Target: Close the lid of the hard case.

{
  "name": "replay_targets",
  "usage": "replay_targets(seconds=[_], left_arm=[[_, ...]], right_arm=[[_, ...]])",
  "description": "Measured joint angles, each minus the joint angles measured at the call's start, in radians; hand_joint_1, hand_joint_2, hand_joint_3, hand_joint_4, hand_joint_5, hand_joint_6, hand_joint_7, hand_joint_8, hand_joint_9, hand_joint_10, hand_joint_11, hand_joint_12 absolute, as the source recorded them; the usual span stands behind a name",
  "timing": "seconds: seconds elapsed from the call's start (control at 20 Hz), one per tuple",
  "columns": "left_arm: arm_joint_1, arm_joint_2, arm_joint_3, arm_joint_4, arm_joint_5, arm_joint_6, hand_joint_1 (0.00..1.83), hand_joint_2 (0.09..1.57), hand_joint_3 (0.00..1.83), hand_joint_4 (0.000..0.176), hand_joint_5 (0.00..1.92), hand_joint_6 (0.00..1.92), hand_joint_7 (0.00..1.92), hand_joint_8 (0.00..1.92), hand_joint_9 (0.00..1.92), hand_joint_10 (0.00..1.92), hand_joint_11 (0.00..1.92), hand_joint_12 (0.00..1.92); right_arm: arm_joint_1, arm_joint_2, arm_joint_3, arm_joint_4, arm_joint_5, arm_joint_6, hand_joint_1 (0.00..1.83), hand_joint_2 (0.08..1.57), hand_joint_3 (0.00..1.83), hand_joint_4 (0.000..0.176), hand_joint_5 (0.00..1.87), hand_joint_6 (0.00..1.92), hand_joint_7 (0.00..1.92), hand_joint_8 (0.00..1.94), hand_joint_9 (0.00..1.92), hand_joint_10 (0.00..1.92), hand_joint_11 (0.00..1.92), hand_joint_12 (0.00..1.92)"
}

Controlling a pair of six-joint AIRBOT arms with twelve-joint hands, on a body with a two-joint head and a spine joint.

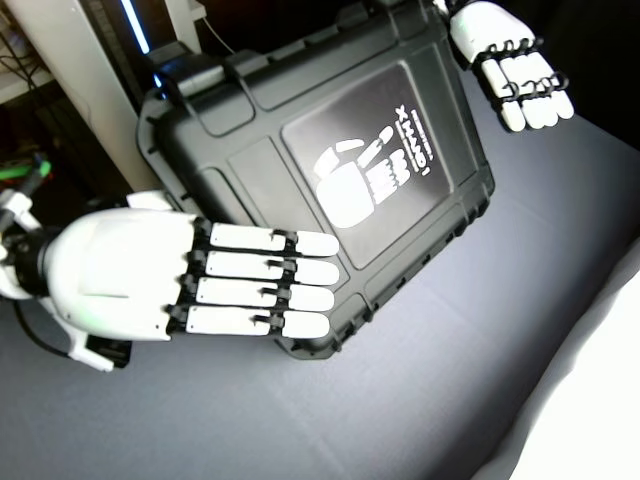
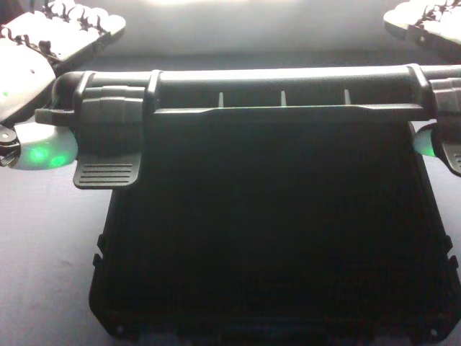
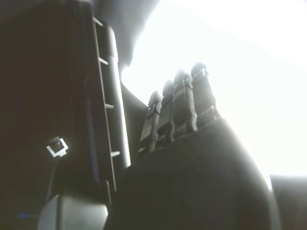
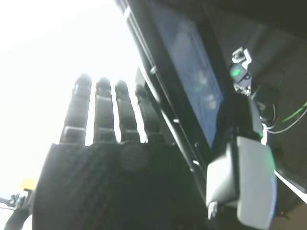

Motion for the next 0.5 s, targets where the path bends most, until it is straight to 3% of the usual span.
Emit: replay_targets(seconds=[0.15, 0.25, 0.5], left_arm=[[0.041, 0.021, -0.022, -0.013, -0.022, -0.004, 0.13, 1.21, 0.00, 0.000, 0.06, 0.00, 0.07, 0.01, 0.05, 0.00, 0.02, 0.01], [0.111, 0.034, -0.044, -0.034, -0.048, -0.014, 0.07, 1.17, 0.00, 0.000, 0.06, 0.00, 0.07, 0.00, 0.07, 0.01, 0.02, 0.01], [0.251, 0.079, -0.092, -0.058, -0.127, -0.050, 0.14, 1.21, 0.00, 0.000, 0.04, 0.00, 0.04, 0.00, 0.05, 0.00, 0.01, 0.00]], right_arm=[[-0.043, 0.016, -0.011, 0.010, 0.003, 0.021, 0.26, 1.08, 0.00, 0.000, 0.03, 0.00, 0.00, 0.00, 0.00, 0.00, 0.02, 0.01], [-0.084, 0.028, -0.026, 0.001, 0.003, 0.028, 0.27, 1.06, 0.00, 0.005, 0.03, 0.00, 0.00, 0.00, 0.00, 0.00, 0.03, 0.01], [-0.145, 0.044, -0.052, -0.006, -0.005, 0.027, 0.26, 1.12, 0.01, 0.000, 0.02, 0.00, 0.03, 0.01, 0.04, 0.01, 0.07, 0.03]])
